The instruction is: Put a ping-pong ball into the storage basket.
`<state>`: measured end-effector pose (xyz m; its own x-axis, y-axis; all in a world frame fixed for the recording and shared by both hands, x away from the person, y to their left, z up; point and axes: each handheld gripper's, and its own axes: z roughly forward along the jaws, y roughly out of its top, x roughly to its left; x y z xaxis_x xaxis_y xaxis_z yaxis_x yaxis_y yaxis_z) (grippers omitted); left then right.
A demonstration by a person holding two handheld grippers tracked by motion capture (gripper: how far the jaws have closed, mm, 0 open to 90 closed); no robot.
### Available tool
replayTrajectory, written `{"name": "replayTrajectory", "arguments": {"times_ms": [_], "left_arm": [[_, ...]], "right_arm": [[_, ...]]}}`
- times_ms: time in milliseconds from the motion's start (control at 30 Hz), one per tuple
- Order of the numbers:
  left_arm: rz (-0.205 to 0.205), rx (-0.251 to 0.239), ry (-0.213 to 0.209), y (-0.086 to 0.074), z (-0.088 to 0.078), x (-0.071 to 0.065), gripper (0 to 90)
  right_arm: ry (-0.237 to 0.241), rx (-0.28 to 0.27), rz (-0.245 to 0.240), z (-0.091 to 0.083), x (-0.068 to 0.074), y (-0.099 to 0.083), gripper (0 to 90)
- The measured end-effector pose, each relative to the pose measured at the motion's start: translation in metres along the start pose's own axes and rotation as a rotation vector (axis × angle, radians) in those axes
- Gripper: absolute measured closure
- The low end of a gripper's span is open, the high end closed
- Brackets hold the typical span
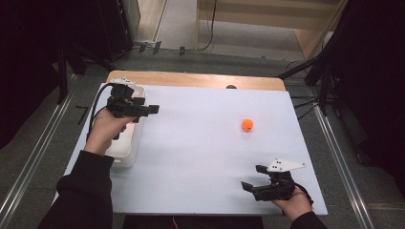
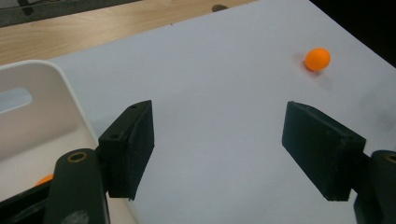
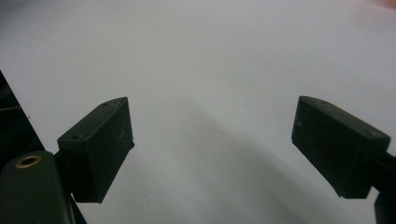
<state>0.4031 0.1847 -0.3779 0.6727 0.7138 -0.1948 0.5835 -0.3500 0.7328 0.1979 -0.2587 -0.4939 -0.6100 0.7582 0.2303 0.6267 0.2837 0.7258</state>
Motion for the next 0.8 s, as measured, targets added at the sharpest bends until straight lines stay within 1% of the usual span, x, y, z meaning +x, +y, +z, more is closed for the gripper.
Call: {"name": "replayTrajectory", "arguments": {"times_ms": [67, 100, 167, 300, 333, 400, 467, 500, 633, 700, 800], "left_arm": [[0.036, 0.005, 0.028, 0.000, 0.002, -0.006, 25.7], [0.049, 0.010, 0.019, 0.000, 0.003, -0.008, 25.7], [0.048, 0.013, -0.012, 0.000, 0.006, -0.011, 25.7], [0.058, 0.021, -0.033, 0.001, 0.011, -0.019, 25.7], [0.069, 0.022, -0.036, 0.001, 0.012, -0.021, 25.6], [0.083, 0.024, -0.041, 0.001, 0.014, -0.026, 25.7], [0.079, 0.013, -0.060, 0.002, 0.016, -0.031, 25.7], [0.085, 0.012, -0.069, 0.002, 0.017, -0.033, 25.7], [0.110, 0.014, -0.072, 0.002, 0.021, -0.040, 25.7], [0.119, 0.016, -0.085, 0.001, 0.023, -0.042, 25.7], [0.122, 0.017, -0.095, 0.001, 0.028, -0.046, 25.7]], "right_arm": [[0.000, -0.001, -0.002, 0.000, 0.000, 0.000, 11.2], [0.001, -0.001, -0.001, 0.000, 0.000, 0.000, 11.2], [0.002, -0.004, -0.004, 0.001, 0.000, 0.000, 11.3], [-0.001, -0.003, -0.006, 0.001, 0.000, 0.000, 11.3], [0.001, 0.000, 0.000, 0.000, 0.000, 0.000, 11.2], [0.001, -0.003, -0.007, 0.001, 0.000, 0.000, 11.2], [0.003, 0.000, -0.007, 0.001, 0.000, 0.000, 11.3], [0.003, 0.000, -0.007, 0.001, 0.000, 0.000, 11.3], [0.003, 0.003, -0.006, 0.001, 0.000, 0.001, 11.2], [0.005, 0.004, -0.007, 0.001, 0.000, 0.001, 11.2], [0.003, 0.008, -0.005, 0.001, 0.000, 0.000, 11.2]]}}
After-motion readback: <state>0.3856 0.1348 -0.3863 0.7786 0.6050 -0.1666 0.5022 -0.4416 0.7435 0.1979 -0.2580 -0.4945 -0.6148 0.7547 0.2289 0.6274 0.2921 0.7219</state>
